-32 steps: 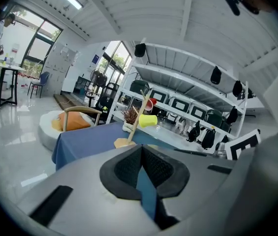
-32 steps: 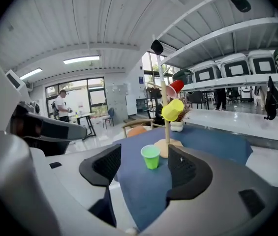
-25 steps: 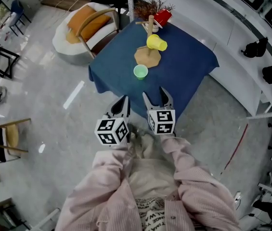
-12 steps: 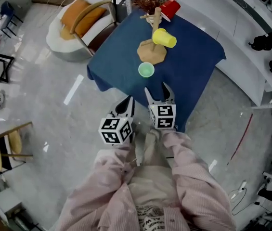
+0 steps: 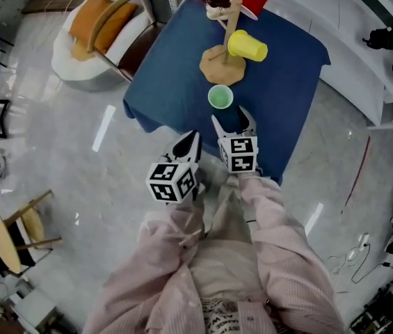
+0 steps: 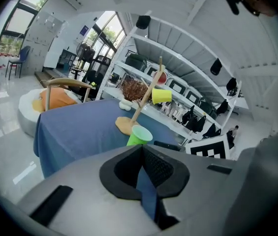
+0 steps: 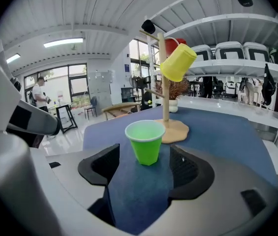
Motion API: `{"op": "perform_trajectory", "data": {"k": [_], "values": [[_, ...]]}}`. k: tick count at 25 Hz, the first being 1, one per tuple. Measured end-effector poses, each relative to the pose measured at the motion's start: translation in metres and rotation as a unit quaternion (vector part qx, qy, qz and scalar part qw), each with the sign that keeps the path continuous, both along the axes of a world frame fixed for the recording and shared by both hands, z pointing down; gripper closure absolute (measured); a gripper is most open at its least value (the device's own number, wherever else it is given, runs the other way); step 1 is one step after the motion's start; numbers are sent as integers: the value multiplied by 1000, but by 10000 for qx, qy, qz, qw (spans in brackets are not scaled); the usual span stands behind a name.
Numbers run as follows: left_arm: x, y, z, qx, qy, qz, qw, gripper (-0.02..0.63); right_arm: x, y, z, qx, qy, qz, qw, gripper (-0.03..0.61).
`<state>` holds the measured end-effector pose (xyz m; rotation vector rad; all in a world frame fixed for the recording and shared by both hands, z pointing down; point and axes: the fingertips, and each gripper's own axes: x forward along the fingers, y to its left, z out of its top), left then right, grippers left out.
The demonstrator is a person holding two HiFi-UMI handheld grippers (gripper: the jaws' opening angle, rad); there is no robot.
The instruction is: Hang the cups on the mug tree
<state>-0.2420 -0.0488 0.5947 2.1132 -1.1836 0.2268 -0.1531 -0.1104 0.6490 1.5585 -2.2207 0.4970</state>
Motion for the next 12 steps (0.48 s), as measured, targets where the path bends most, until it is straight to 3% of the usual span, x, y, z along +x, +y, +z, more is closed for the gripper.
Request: {"op": "perform_trajectory", "data": {"k": [12], "values": [[-13,-29,17,-15,13,549,9985,615,-5,-30,26,-53,482,192,9986,287]]}}
